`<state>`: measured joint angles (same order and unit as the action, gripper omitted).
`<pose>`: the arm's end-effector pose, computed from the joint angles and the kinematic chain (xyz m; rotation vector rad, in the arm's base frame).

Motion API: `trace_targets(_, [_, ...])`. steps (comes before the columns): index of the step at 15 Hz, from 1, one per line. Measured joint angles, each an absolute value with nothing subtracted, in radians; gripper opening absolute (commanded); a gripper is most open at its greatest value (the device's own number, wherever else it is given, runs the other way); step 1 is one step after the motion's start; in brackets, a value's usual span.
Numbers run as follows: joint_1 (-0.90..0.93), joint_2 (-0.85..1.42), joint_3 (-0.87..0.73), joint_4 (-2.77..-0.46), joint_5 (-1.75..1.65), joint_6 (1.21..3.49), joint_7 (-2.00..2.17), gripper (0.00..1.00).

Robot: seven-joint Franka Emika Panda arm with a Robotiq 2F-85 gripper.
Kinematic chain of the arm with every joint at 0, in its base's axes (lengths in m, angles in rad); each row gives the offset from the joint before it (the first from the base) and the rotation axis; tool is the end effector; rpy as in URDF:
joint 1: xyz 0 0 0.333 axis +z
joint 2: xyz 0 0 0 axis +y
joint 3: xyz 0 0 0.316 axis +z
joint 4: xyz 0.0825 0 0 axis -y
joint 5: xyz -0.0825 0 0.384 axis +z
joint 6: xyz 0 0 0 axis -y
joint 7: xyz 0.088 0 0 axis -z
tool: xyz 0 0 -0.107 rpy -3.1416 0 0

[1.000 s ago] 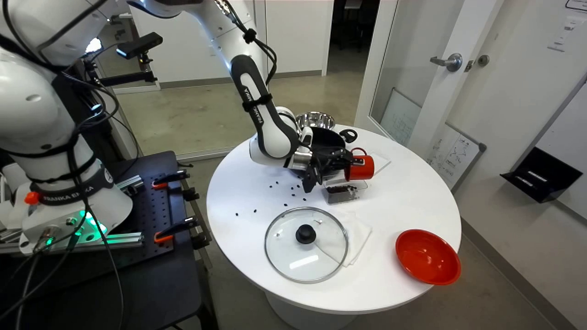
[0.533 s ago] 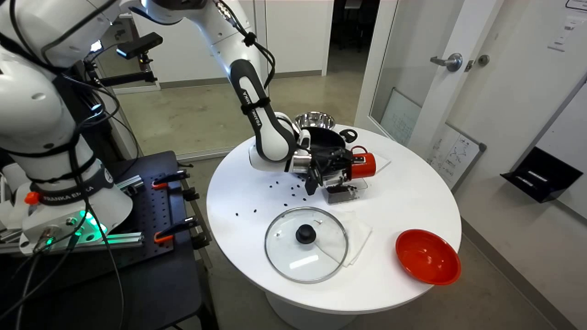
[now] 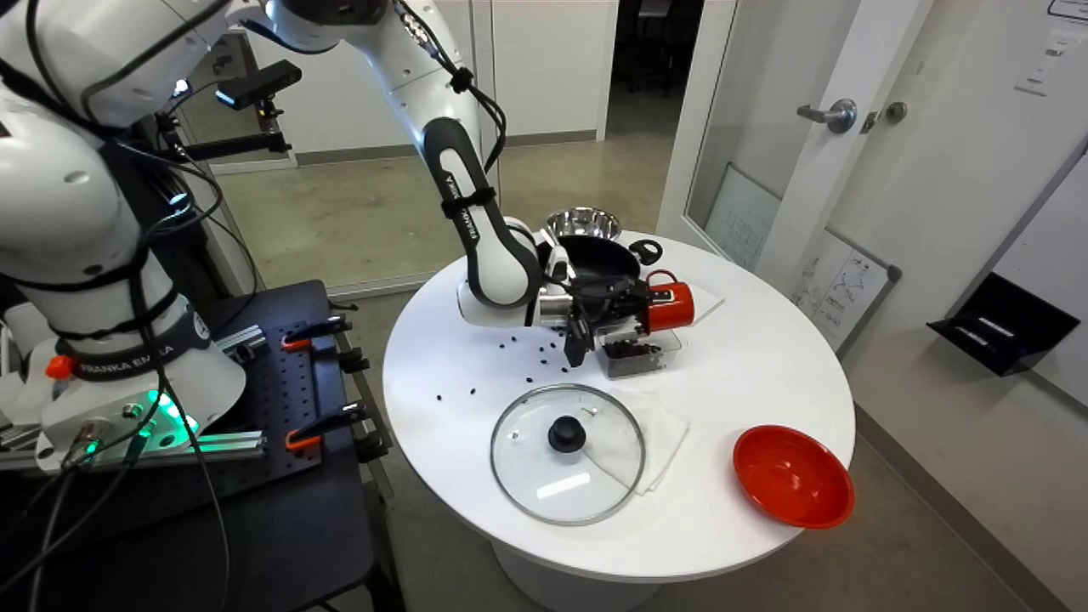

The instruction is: Pour the contents in the red cup into the clear bowl

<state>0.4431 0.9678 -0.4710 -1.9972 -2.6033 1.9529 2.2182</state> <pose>0.5702 -0.0646 0.0377 1.5871 0.6387 1.2602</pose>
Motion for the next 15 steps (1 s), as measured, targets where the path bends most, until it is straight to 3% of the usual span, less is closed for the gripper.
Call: trace_targets(15, [0.487,0.992,-0.470,-2.070,-2.603,1.738,2.224,0.02])
